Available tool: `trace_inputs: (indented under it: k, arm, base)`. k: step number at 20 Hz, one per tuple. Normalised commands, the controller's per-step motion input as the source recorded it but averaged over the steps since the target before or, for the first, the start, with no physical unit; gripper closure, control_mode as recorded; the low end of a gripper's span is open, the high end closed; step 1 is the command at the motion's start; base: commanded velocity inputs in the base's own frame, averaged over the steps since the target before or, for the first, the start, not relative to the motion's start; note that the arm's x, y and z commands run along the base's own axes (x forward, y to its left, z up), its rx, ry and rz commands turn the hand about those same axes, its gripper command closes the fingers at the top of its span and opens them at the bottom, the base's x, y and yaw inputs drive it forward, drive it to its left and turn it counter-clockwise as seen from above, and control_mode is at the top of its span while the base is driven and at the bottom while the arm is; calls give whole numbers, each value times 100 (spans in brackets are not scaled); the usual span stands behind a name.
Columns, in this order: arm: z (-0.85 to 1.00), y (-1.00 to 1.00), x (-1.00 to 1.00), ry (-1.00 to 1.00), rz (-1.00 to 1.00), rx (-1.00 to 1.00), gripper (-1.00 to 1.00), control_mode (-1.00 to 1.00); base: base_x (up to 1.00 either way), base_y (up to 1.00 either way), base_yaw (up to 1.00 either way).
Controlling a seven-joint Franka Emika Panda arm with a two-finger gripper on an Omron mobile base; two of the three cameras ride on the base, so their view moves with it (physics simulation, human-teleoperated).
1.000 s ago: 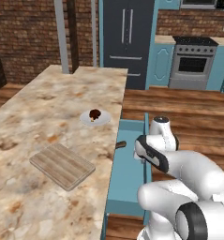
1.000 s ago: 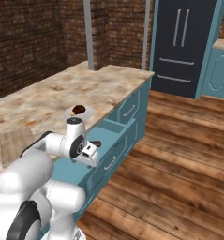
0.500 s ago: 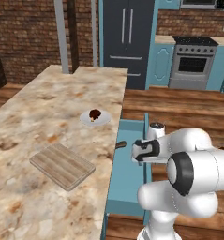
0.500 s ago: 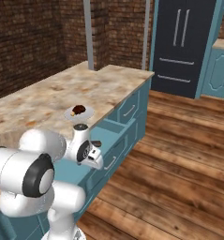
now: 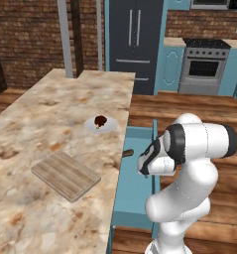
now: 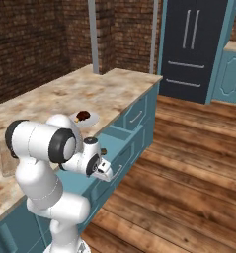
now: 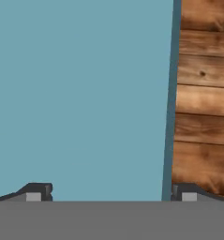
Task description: Pick up the knife from the drawer and place it on the cutting board. Then place the meat from the plate to the cutting board.
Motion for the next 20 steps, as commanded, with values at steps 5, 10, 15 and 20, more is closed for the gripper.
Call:
trace_inputs:
  k: [5, 10, 15, 20]
  arm:
    - [-44, -35, 24, 3, 0, 2, -100, -100]
    - [-39, -94, -1, 6, 0, 6, -100, -100]
    - [-36, -100, -23, 0, 0, 7, -100, -100]
    - [-20, -100, -44, 0, 2, 3, -100, -100]
  base:
    - [0, 0, 0]
    - [0, 0, 0]
    - [0, 0, 0]
    - [0, 0, 0]
